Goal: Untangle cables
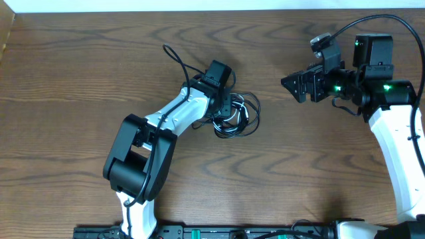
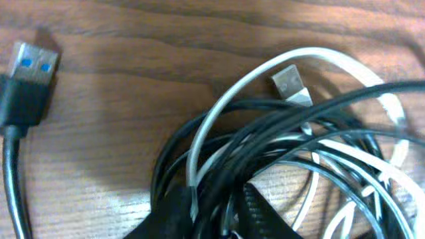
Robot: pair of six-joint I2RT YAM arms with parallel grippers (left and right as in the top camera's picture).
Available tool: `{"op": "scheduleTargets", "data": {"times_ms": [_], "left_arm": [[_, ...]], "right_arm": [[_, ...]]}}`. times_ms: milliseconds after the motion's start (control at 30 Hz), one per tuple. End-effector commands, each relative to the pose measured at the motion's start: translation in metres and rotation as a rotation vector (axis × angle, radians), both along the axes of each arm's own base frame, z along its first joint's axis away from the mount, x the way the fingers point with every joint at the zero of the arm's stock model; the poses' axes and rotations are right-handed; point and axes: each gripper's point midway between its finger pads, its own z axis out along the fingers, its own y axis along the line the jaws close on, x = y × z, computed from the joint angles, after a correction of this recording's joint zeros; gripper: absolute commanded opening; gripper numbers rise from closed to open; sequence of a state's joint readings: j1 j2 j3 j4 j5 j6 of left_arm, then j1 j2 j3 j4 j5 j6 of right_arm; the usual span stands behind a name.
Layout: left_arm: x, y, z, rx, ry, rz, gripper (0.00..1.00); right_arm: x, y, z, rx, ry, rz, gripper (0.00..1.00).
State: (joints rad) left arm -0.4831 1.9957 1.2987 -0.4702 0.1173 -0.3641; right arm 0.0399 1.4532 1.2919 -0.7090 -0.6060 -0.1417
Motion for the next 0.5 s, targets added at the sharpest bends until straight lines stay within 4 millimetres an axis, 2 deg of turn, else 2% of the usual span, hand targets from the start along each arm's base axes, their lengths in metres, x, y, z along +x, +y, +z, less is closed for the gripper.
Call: {"op": "scheduleTargets", "data": {"times_ms": [0, 33, 233, 367, 467], "left_arm": [[0.0, -0.003, -0.007, 0.011, 0.013, 0.002, 0.19], [0.0, -0.003, -0.007, 0.011, 0.013, 0.002, 0.14], [0.0, -0.002, -0.009, 0.008, 0.009, 0.003, 0.14], [0.0, -0.003, -0.011, 0.006, 0.004, 0.003, 0.07], [0.005, -0.003, 0.001, -0.007, -0.021, 0.007, 0.07]], "right_arm": [[0.002, 0.006, 0.006, 0.005, -0.014, 0.011, 0.91], [0.002, 0.006, 0.006, 0.005, -0.014, 0.011, 0.91], [0.003, 0.005, 0.006, 0.003, -0.014, 0.009, 0.91], [0.003, 0.005, 0.006, 0.002, -0.014, 0.009, 0.91], [0.003, 0.005, 0.006, 0.001, -0.014, 0.007, 0.91]]}}
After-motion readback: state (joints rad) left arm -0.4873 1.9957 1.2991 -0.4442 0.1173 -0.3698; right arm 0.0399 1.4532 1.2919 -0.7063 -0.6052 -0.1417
